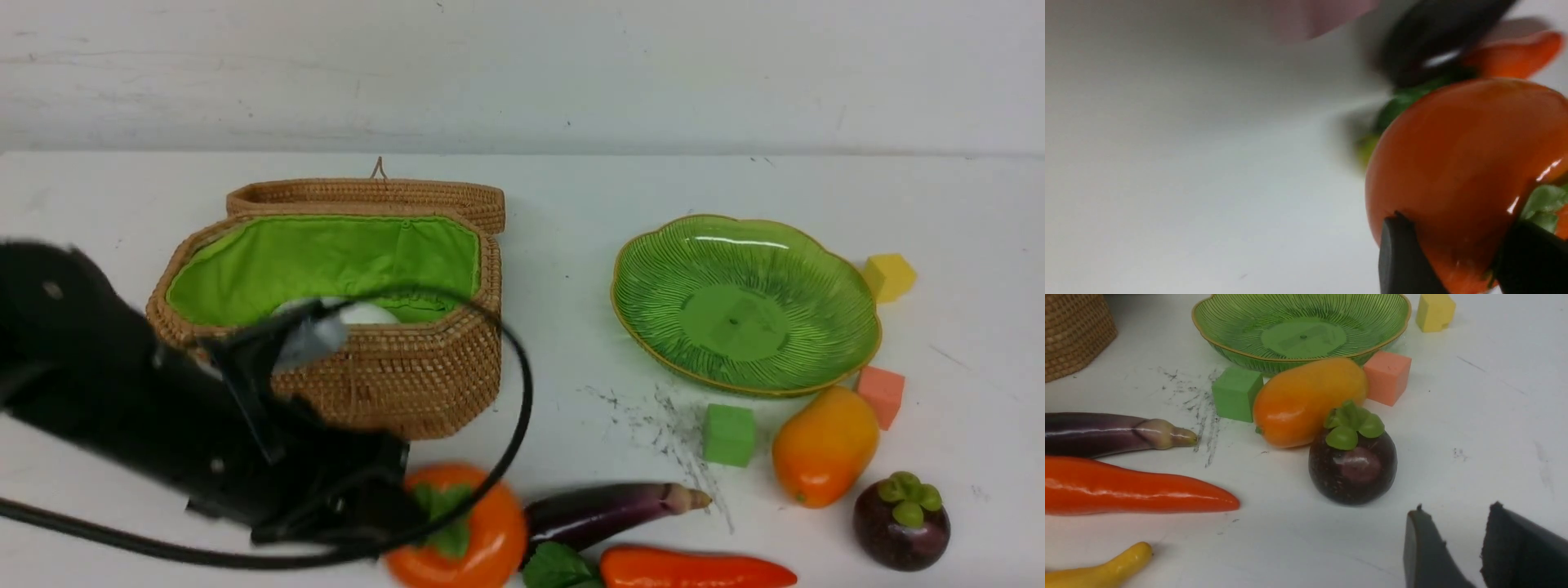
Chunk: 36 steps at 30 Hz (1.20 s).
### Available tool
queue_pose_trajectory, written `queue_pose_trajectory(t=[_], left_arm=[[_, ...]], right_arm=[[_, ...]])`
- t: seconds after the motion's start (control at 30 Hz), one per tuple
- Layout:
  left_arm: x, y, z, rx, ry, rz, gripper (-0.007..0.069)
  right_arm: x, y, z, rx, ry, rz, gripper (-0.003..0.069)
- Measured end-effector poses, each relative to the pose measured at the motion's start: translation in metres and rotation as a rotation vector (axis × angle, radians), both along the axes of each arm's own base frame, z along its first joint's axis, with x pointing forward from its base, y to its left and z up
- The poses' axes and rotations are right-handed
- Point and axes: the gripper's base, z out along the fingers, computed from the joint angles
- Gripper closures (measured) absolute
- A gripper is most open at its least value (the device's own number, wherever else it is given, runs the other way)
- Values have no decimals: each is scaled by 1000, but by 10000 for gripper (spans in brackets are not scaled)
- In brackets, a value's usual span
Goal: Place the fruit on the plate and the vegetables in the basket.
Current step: Grab a tomato with your left arm and place it on the plate on the right.
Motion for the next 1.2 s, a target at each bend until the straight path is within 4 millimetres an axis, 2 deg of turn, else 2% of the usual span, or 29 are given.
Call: queue_pose_trajectory(t=[0.03,0.13,0.23,0.37,0.47,0.5,0.53,0.57,0.6,0.63,0.67,0.7,0.8,0.83,1.03,1.1,1.2], left_arm=[[0,-1,4,-14,-6,-2,337],[17,-12,56,-122,-159,-48,337],[42,-21,88,-166,-254,-63,338],[83,-43,105,-184,-306,-101,340],[112,-78,106,-175,-319,-155,345],[125,-93,104,-159,-324,-172,345],[126,-97,103,-156,-324,-179,345],[141,-118,96,-133,-321,-189,347],[150,-131,90,-120,-314,-183,349],[152,-133,89,-114,-307,-175,350],[167,-150,76,-104,-286,-150,353],[175,-159,67,-95,-273,-130,355],[196,-179,36,-63,-237,-90,356],[202,-184,19,-47,-212,-80,356],[217,-195,-30,-14,-108,-23,359],[219,-195,-37,7,-97,-8,362],[220,-194,-38,22,-101,-2,369]], right_arm=[[0,0,0,0,0,0,417],[0,0,0,0,0,0,417],[0,0,0,0,0,0,417],[0,0,0,0,0,0,417],[0,0,0,0,0,0,417],[0,0,0,0,0,0,417],[0,0,0,0,0,0,417],[0,0,0,0,0,0,417],[0,0,0,0,0,0,417],[0,0,0,0,0,0,417],[0,0,0,0,0,0,417],[0,0,0,0,0,0,417],[0,0,0,0,0,0,417],[0,0,0,0,0,0,417],[0,0,0,0,0,0,417],[0,0,0,0,0,0,417],[0,0,0,0,0,0,417]])
